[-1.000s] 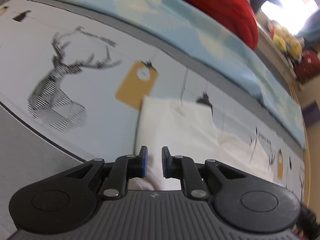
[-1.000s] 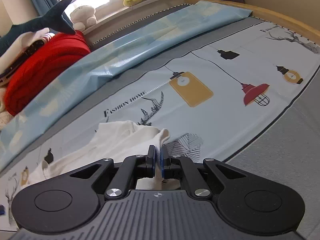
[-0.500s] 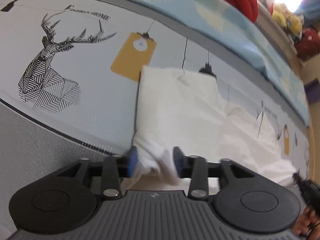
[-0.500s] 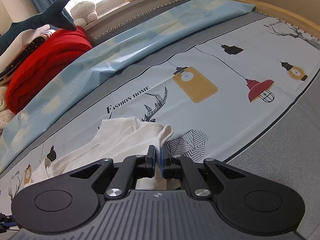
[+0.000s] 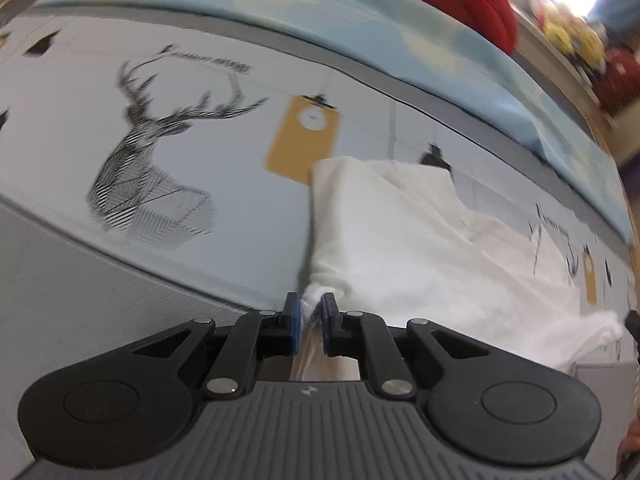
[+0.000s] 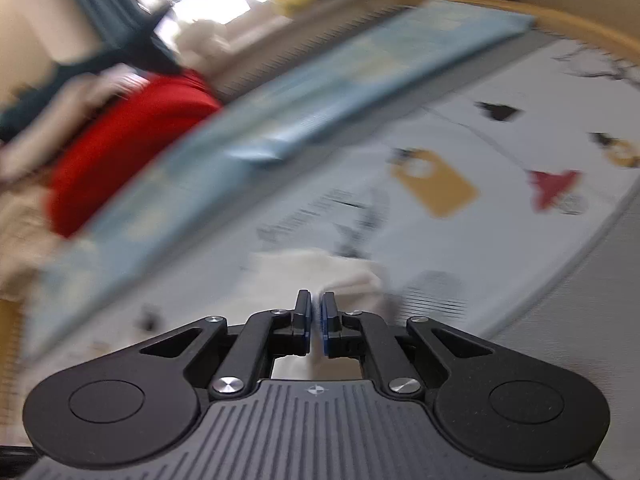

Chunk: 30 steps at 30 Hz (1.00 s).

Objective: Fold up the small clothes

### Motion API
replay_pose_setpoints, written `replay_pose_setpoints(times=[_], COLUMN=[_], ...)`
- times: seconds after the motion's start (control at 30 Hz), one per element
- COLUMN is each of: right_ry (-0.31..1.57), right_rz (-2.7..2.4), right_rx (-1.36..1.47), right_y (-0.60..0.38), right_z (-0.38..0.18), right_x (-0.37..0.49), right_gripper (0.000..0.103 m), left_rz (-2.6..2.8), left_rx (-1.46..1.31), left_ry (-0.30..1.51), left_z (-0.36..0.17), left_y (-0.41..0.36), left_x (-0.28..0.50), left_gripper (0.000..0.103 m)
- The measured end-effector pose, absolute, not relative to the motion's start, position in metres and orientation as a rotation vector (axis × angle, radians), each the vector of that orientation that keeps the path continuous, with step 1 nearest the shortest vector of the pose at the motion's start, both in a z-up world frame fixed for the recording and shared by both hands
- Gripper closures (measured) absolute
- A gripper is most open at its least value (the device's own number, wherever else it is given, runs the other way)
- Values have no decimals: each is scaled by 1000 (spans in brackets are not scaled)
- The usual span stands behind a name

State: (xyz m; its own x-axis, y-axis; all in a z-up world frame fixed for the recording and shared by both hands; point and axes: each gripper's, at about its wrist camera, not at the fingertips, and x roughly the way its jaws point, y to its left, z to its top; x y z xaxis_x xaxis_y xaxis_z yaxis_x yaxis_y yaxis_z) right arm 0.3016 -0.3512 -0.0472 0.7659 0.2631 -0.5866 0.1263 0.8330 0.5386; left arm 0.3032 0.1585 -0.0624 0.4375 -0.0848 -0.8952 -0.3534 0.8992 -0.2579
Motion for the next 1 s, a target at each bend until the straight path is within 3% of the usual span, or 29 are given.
replay_pose_setpoints(times=[0.1, 0.27, 0.33, 0.4, 0.47, 0.57, 0.6, 1.0], right_ry=[735, 1021, 1010, 958, 885, 877, 894, 1004], right_rz=[85, -266, -306, -275, -224, -159, -160, -162], right_rx=[610, 422, 475, 508, 519, 525, 529, 493], right_y=[-351, -365, -375, -375, -370, -362, -359, -341], right_z=[-46, -94, -99, -91, -80, -81, -86, -116], right_x=[302, 308, 303, 300, 298, 301, 302, 325], right_gripper=[100, 99, 98, 97, 97, 80, 76, 74], left_rz=[242, 286, 268, 214, 181, 166, 173, 212], left_rx=[-500, -522, -507, -484, -487, -495, -499, -529], left_ry=[1176, 1189, 1098, 1036, 996, 954, 946, 960], left_z=[-78, -82, -66, -58, -58, -66, -70, -103], left_y=[171, 182, 180, 174, 171, 168, 167, 163], left_x=[301, 302, 303, 307, 311, 317, 318, 350], left_gripper=[91, 90, 89, 78, 77, 64, 63, 59])
